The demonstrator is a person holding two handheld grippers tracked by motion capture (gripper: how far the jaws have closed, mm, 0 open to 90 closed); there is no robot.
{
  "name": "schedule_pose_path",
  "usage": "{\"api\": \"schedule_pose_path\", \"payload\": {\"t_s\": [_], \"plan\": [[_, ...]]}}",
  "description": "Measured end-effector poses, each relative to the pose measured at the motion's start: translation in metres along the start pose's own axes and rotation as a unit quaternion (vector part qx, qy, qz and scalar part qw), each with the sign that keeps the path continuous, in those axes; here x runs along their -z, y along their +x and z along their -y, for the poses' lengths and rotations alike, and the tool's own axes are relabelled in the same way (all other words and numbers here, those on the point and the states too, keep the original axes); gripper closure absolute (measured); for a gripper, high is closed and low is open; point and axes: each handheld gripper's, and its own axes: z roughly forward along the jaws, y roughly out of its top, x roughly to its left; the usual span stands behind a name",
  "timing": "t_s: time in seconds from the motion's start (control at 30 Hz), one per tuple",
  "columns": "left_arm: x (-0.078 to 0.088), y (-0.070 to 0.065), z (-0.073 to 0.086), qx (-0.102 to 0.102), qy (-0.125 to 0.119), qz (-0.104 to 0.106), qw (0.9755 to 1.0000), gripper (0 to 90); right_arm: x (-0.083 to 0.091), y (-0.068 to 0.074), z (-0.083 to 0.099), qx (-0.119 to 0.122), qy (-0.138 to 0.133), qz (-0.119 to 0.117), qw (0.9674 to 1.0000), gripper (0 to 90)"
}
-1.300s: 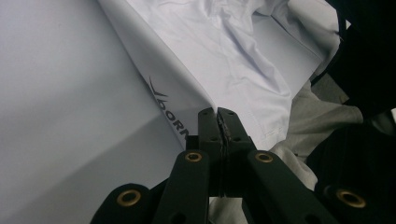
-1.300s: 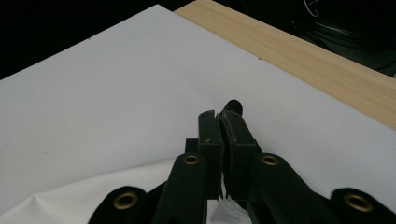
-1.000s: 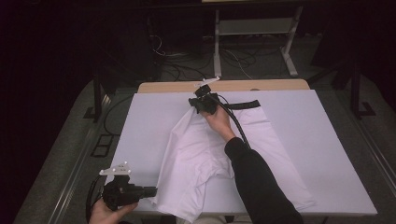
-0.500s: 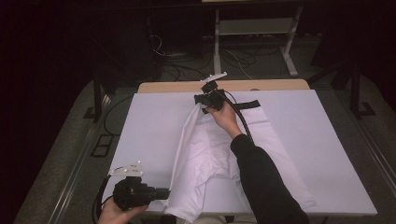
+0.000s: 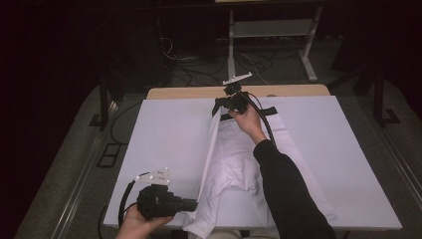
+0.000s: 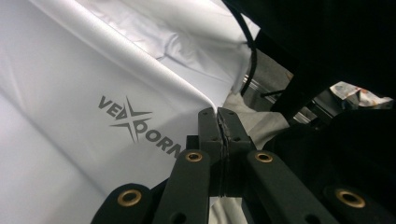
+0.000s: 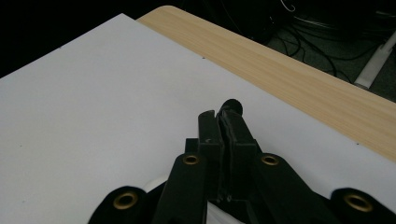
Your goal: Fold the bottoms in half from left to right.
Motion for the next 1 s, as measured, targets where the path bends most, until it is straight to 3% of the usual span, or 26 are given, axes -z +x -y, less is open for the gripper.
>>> {"api": "schedule_pose_path", "payload": {"t_s": [0.57, 1.0], "plan": [[-0.045, -0.019, -0.031, -0.045, 0.016, 0.053, 0.9975, 87.7, 0.016, -0.015, 0.004, -0.006, -0.002, 0.0, 1.0, 86.0], [-0.07, -0.027, -0.048, -0.063, 0.028, 0.072, 0.9951, 87.7, 0.035, -0.027, 0.006, -0.004, -0.006, 0.006, 1.0, 85.9]]}}
